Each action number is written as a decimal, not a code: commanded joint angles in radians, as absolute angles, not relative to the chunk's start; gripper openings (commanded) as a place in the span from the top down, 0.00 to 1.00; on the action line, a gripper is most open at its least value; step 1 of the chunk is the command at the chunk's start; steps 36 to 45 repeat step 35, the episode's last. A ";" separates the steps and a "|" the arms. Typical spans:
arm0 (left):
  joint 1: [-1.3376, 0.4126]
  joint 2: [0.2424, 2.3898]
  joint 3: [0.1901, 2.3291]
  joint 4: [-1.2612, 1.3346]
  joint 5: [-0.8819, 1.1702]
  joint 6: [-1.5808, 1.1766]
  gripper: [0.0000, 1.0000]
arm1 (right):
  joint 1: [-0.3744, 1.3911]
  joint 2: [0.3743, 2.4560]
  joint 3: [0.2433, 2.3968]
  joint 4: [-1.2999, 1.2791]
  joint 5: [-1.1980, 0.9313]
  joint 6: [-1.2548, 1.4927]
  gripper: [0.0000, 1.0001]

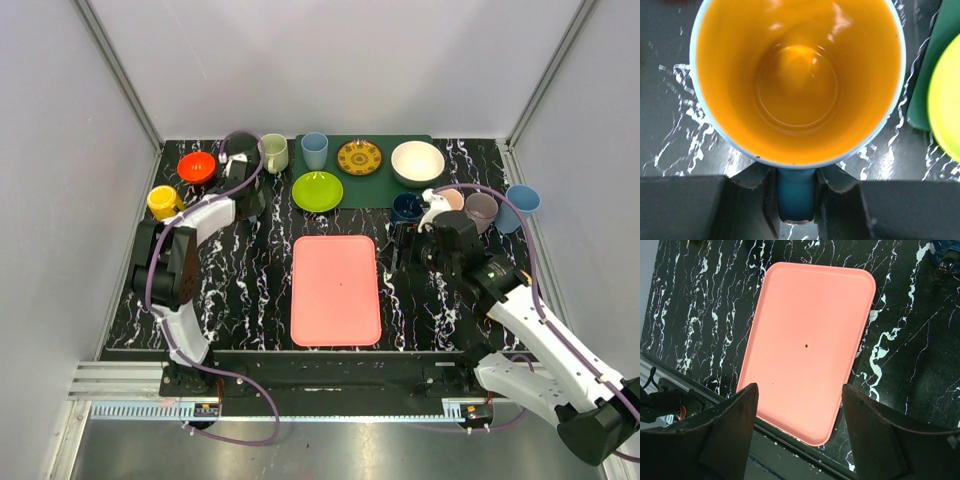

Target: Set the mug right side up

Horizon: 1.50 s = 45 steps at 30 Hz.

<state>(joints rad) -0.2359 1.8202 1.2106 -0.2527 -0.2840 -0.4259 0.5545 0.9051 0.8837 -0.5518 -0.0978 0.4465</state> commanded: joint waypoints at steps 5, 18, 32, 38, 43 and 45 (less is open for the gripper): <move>-0.235 1.904 1.390 -0.130 -0.295 -0.405 0.90 | 0.557 0.933 0.887 -0.506 -0.087 0.442 0.27; -0.239 1.626 1.191 -0.253 -0.440 -0.458 0.30 | 0.557 0.916 0.885 -0.505 -0.081 0.439 0.26; -0.406 1.123 0.956 -0.535 -0.380 -0.626 0.01 | 0.557 0.862 0.853 -0.506 -0.006 0.426 0.25; -0.416 1.027 0.916 -0.526 -0.281 -0.585 0.01 | 0.555 0.844 0.871 -0.531 0.044 0.436 0.20; -0.416 1.027 0.916 -0.526 -0.281 -0.585 0.01 | 0.555 0.844 0.871 -0.531 0.044 0.436 0.20; -0.416 1.027 0.916 -0.526 -0.281 -0.585 0.01 | 0.555 0.844 0.871 -0.531 0.044 0.436 0.20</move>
